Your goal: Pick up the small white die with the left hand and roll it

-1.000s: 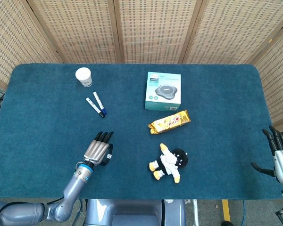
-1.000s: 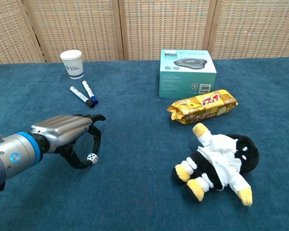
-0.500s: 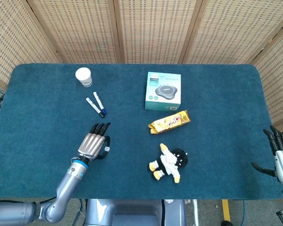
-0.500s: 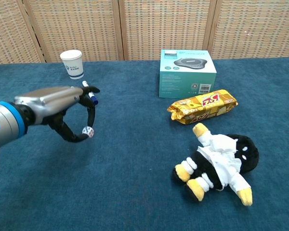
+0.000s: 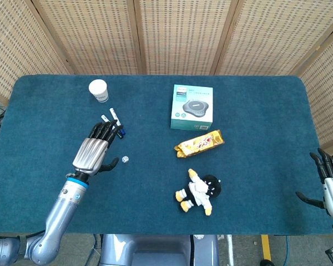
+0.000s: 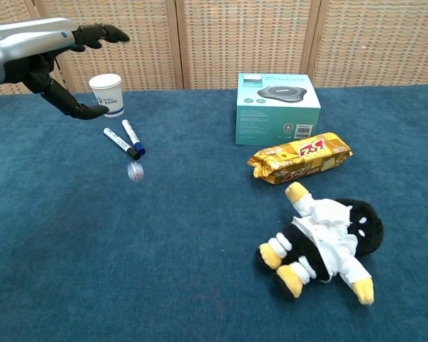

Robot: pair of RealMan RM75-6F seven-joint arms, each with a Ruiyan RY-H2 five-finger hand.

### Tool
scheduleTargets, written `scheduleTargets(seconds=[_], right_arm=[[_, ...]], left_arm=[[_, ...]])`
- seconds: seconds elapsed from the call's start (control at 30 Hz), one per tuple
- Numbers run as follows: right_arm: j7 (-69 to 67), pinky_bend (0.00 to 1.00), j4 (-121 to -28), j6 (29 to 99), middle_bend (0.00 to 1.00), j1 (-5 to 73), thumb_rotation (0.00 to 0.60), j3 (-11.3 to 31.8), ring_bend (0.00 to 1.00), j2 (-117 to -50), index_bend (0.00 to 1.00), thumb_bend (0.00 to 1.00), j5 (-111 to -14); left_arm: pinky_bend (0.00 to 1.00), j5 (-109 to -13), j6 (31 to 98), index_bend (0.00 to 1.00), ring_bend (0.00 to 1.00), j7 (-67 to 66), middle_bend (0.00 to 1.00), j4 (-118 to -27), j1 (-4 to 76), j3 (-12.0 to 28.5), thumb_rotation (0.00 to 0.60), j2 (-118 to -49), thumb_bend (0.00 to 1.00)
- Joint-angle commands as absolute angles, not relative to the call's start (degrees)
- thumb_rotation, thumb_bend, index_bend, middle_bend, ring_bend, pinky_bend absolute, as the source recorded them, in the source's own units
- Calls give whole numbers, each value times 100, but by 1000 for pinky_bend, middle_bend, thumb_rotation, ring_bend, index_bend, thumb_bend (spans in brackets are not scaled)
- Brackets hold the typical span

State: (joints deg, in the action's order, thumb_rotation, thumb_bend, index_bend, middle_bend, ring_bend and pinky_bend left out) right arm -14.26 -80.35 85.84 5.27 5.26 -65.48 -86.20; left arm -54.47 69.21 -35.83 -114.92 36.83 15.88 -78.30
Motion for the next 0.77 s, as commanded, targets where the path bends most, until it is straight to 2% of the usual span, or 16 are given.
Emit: scheduleTargets(seconds=[0.03, 0.23, 0.37, 0.5, 0.6, 0.77], right_arm=[[-1425, 0, -8035, 8579, 0, 532, 600, 523, 0, -6548, 65, 0, -8627], [-1413, 0, -8014, 8545, 0, 538, 600, 513, 0, -6561, 65, 0, -8615], [-1380, 0, -8023, 8580, 0, 532, 600, 516, 0, -6567, 65, 0, -8633], [-1337, 0, -8043, 8578, 0, 530, 600, 513, 0, -6569, 65, 0, -8629], [-1316, 0, -8063, 8602, 0, 522, 600, 516, 0, -6566, 65, 0, -8633], [-1261, 0, -8063, 8571, 0, 535, 600, 509, 0, -6581, 65, 0, -8630]], left_arm=[[0, -5467, 6922, 0, 0, -3474, 0, -11540, 3660, 1570, 600, -7692, 331], [0, -5820, 6992, 0, 0, -2867, 0, -11594, 3362, 1473, 600, -7149, 323], [0, -6342, 7137, 0, 0, -2238, 0, -11439, 2965, 1262, 600, -6679, 193], [0, -7074, 7438, 0, 0, -1279, 0, -10968, 2370, 865, 600, -6197, 99], [0, -7570, 7952, 0, 0, -427, 0, -10450, 1775, 524, 600, -5945, 84], [0, -7963, 8617, 0, 0, 705, 0, -9609, 1110, 234, 600, -6039, 86]])
